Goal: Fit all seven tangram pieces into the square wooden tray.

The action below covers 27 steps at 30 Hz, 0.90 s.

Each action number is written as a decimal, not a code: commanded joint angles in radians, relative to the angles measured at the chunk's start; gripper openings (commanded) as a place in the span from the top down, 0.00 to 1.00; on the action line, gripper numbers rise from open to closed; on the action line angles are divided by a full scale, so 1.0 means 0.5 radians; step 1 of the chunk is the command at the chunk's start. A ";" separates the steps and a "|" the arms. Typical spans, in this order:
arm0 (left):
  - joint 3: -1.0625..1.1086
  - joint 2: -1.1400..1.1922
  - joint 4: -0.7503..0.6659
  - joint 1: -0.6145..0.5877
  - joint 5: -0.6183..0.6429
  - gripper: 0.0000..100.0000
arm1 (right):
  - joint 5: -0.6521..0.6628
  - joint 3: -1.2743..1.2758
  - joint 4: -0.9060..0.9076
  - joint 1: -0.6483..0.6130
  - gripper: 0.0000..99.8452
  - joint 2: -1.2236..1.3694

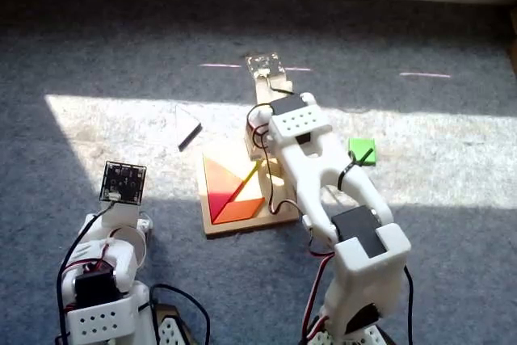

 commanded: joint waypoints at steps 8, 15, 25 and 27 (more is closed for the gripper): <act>-0.011 -0.091 -0.040 -0.026 -0.015 0.85 | -0.117 -0.091 0.100 0.029 0.84 -0.035; -0.011 -0.091 -0.040 -0.026 -0.015 0.85 | -0.107 -0.109 0.109 0.017 0.83 0.038; -0.011 -0.091 -0.040 -0.026 -0.015 0.85 | -0.101 -0.198 0.275 0.002 0.83 -0.023; -0.011 -0.091 -0.040 -0.026 -0.015 0.85 | -0.058 -0.219 0.278 0.002 0.83 -0.075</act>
